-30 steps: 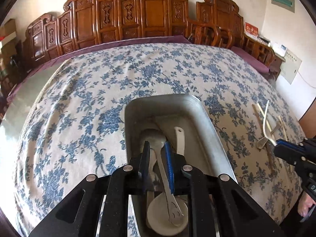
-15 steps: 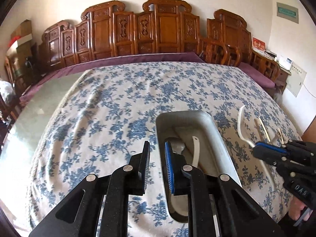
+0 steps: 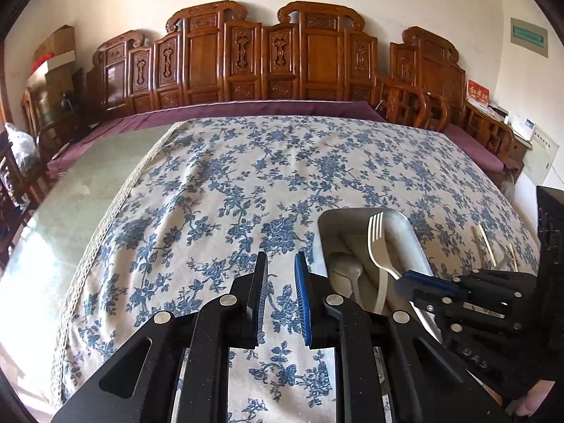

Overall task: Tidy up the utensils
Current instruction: 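Lower the white plastic fork into the tray and open the right tool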

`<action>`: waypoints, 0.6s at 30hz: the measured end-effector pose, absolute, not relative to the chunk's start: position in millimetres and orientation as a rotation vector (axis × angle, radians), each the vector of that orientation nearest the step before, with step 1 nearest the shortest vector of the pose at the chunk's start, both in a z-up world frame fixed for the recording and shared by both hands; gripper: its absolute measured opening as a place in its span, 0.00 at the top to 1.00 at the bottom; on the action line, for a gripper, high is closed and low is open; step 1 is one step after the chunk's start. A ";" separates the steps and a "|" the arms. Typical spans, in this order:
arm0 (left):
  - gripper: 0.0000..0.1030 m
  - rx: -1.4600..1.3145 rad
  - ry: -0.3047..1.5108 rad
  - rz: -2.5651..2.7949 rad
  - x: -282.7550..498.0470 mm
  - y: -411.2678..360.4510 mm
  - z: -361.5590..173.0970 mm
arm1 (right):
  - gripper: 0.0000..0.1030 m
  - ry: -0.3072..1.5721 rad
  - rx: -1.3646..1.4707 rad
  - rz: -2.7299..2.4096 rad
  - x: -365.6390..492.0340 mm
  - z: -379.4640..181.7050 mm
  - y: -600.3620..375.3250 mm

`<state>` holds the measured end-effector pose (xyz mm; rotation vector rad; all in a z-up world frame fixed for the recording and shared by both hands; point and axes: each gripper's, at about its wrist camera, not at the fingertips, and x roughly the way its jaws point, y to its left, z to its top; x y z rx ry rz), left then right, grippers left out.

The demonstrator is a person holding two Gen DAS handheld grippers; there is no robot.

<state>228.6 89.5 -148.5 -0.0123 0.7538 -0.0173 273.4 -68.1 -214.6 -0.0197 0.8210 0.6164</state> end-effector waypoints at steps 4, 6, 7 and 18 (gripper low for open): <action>0.86 -0.012 0.756 -0.016 228.5 91.6 -150.2 | 0.92 0.854 -0.016 0.591 283.8 -225.6 -62.3; 0.86 -0.014 0.754 -0.017 228.4 92.3 -150.4 | 0.92 0.867 -0.006 0.587 288.3 -230.0 -61.4; 0.86 -0.015 0.754 -0.018 228.4 92.5 -150.6 | 0.91 0.871 -0.002 0.585 289.7 -231.4 -61.1; 0.86 -0.001 0.752 -0.032 226.7 84.9 -150.7 | 0.90 0.844 0.028 0.606 290.2 -226.1 -74.8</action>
